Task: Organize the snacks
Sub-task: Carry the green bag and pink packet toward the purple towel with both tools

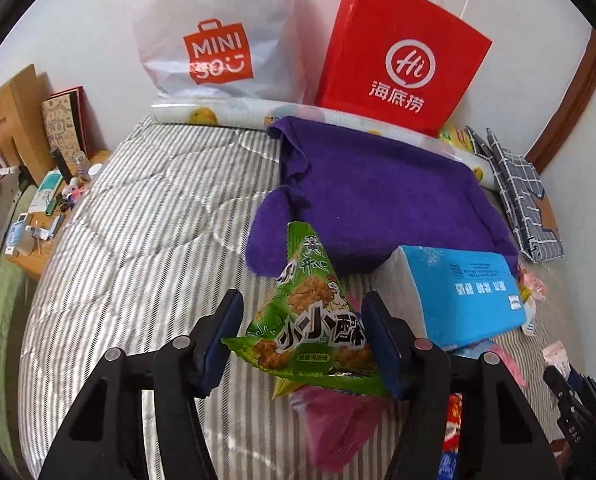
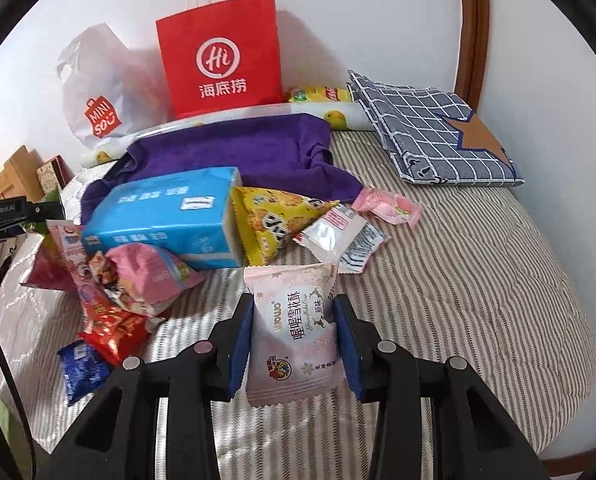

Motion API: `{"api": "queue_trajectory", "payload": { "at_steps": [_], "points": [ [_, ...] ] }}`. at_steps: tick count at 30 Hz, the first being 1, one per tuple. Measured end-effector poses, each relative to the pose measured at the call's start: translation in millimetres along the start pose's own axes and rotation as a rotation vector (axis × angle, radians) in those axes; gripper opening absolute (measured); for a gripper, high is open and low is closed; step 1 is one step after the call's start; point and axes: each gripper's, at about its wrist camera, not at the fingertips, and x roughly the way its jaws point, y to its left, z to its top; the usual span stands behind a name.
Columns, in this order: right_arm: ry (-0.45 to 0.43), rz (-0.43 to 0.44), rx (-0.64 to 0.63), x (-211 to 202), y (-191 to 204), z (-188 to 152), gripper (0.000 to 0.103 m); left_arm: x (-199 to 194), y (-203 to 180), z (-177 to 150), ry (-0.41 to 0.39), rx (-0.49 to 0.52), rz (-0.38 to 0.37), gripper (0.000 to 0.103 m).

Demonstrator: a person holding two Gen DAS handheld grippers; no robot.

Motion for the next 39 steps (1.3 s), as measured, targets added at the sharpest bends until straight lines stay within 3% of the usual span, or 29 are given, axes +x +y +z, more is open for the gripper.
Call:
{"api": "queue_trajectory", "payload": {
  "at_steps": [17,39],
  "points": [
    [-0.045,0.042,-0.006,-30,16,-11,0.038,-45,12,-39,-0.032,-0.017,-0.005,0.05],
    [-0.096,0.056,-0.027,-60,26,-5,0.038,-83,-22,-52,-0.068,0.022,-0.079,0.048]
  ]
}}
